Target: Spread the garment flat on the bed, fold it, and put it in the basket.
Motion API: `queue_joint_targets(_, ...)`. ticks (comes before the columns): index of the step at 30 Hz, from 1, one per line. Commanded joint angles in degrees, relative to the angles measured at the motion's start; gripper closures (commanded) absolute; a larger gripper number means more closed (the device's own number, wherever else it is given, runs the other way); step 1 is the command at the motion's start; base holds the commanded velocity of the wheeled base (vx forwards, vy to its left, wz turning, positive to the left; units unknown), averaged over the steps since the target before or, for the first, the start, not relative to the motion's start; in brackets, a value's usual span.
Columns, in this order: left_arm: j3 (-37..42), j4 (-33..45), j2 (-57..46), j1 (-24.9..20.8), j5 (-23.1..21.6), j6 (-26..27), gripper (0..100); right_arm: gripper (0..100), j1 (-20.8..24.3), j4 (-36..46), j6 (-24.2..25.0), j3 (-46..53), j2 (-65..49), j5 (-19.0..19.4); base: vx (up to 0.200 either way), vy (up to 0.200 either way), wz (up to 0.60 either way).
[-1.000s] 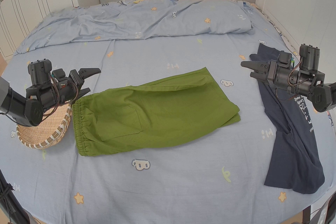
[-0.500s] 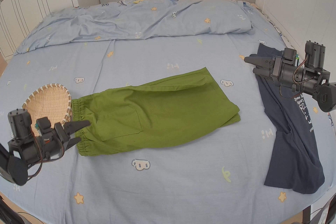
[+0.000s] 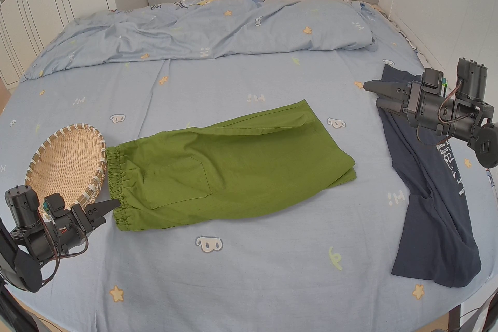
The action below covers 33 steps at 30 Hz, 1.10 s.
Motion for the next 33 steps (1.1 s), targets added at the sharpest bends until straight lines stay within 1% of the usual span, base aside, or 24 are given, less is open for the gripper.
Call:
queue_joint_targets(1, -0.71, -11.16, 16.63, -0.64, -0.05, 1.05, 0, 0, 0.23, 0.0, -0.06, 0.2, -0.26, 0.05, 0.0, 0.0, 0.0)
queue_joint_targets(3, -0.79, -15.11, 21.2, -1.17, 0.04, 0.96, 0, 0, 0.23, -0.09, -0.14, 0.2, -0.17, 0.05, 0.0, 0.0, 0.0)
queue_joint_targets(5, -1.06, -15.11, 23.05, -1.26, 0.04, 1.31, 0, 0, 0.23, -0.09, -0.14, 0.2, -0.17, 0.05, 0.0, 0.0, 0.0)
queue_joint_targets(6, -2.02, -15.11, 24.19, -1.26, -0.13, 0.61, 0, 0, 0.23, -0.09, -0.14, 0.11, -0.17, 0.05, 0.0, 0.0, 0.0)
queue_joint_targets(12, -4.84, -15.11, 24.81, -1.61, -0.13, 0.52, 0, 0, 0.23, -0.09, -0.14, 0.11, -0.08, 0.05, 0.0, 0.0, 0.0)
queue_joint_targets(16, -7.21, -15.11, 24.19, -2.05, -0.31, -1.42, 0, 0, 0.31, -0.09, -0.23, 0.11, 0.18, 0.05, 0.0, 0.0, 0.0)
queue_joint_targets(17, -8.26, -15.11, 23.84, -2.49, -0.4, -3.88, 0, 0, 0.31, -0.09, -0.32, 0.11, 0.27, 0.05, 0.0, 0.0, 0.0)
queue_joint_targets(19, -9.67, -15.11, 23.23, -2.49, -0.4, -5.28, 0, 0, 0.31, -0.09, -0.32, 0.02, 0.27, 0.05, 0.0, 0.0, 0.0)
queue_joint_targets(26, -14.24, -14.76, 23.58, -2.84, -0.49, -5.72, 0, 0, 0.23, -0.09, -0.32, 0.02, 0.44, 0.05, 0.0, 0.0, 0.0)
queue_joint_targets(30, -14.59, -14.23, 23.23, -2.05, -0.49, -6.6, 0, 0, 0.23, -0.18, -0.32, -0.15, 0.44, 0.05, 0.0, 0.0, 0.0)
queue_joint_targets(33, -13.1, -14.5, 22.87, -1.87, -0.66, -6.69, 0, 0, 0.23, -0.18, -0.32, -0.24, 0.53, -0.04, 0.0, 0.0, 0.0)
